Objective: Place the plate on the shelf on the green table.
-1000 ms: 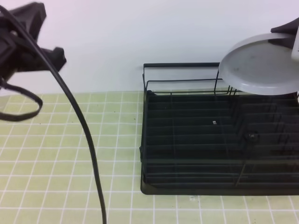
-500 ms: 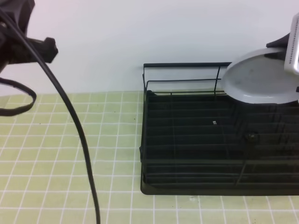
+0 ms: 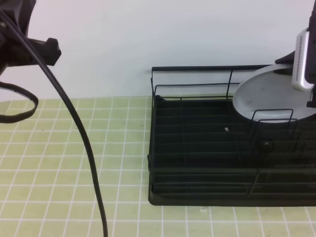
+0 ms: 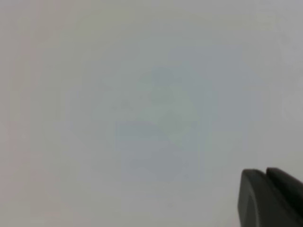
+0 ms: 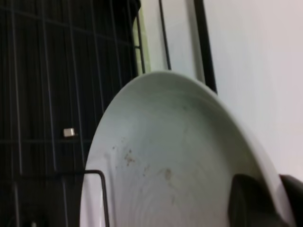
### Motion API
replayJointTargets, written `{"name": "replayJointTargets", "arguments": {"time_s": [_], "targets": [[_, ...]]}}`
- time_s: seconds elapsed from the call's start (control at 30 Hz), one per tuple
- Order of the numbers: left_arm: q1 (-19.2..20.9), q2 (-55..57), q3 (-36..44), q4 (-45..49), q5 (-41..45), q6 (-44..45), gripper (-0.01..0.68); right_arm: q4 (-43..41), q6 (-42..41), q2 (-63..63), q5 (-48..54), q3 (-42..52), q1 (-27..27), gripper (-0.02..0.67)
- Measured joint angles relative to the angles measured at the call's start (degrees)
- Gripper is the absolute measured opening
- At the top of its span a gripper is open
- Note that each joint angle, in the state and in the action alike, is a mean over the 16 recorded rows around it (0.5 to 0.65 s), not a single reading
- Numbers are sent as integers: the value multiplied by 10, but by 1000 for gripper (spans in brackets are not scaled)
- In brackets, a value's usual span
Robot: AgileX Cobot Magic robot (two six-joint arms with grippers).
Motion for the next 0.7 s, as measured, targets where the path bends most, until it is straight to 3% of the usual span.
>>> {"name": "replayJointTargets", "arguments": {"time_s": [0.4, 0.53, 0.7], "targets": [[0, 0, 0, 0, -4, 17, -1, 43, -14, 14, -31, 0, 0, 353], [0, 0, 0, 0, -2, 25, -1, 87, -19, 3, -43, 0, 0, 387], [0, 0, 0, 0, 0, 33, -1, 181, -11, -36, -54, 0, 0, 368]]}}
